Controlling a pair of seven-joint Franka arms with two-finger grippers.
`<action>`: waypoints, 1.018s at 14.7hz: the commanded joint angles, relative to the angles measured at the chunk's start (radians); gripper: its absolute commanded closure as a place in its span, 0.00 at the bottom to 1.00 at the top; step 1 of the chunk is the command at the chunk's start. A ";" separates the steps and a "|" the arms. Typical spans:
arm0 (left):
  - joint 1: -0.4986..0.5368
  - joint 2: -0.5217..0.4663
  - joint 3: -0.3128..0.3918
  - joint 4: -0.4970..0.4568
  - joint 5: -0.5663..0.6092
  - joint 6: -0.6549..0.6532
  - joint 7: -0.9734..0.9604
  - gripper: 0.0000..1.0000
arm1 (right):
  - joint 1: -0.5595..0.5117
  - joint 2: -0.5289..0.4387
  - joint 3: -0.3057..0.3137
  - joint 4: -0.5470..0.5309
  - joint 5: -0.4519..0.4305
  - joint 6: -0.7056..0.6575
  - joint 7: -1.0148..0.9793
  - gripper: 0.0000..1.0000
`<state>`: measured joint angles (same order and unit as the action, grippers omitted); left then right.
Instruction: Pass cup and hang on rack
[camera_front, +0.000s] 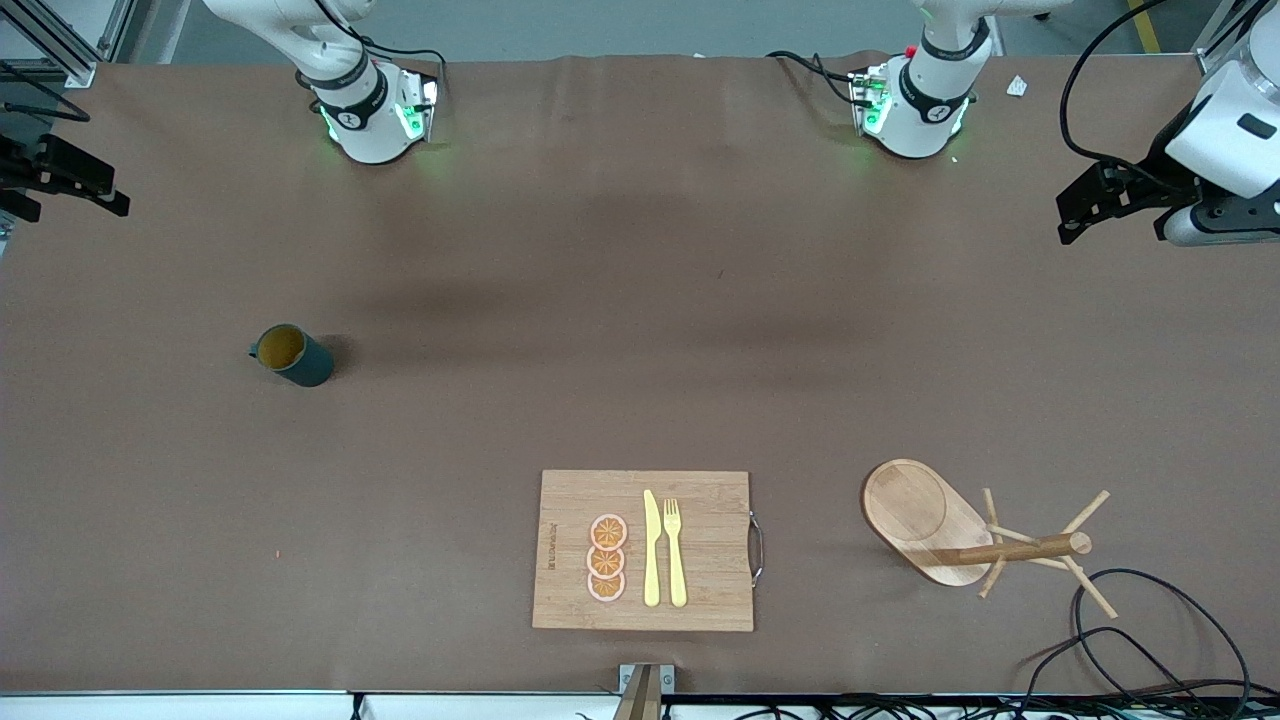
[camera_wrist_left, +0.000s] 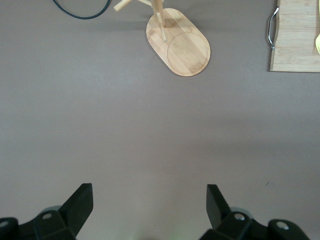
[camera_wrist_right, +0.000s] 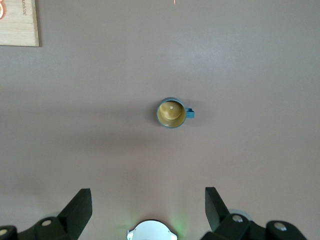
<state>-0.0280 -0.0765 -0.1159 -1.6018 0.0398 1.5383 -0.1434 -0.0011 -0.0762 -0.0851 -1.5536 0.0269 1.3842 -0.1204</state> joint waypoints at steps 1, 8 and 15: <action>0.000 0.007 -0.004 0.025 -0.011 -0.024 0.018 0.00 | 0.003 -0.034 0.002 -0.033 -0.012 0.001 -0.009 0.00; 0.002 0.030 -0.002 0.045 -0.014 -0.027 0.013 0.00 | 0.004 -0.034 0.002 -0.033 -0.012 -0.004 -0.007 0.00; -0.003 0.018 -0.011 0.052 -0.014 -0.027 0.013 0.00 | 0.004 -0.034 0.002 -0.033 -0.013 -0.004 -0.007 0.00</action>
<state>-0.0302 -0.0610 -0.1258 -1.5711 0.0397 1.5310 -0.1434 -0.0011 -0.0762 -0.0849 -1.5538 0.0264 1.3792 -0.1225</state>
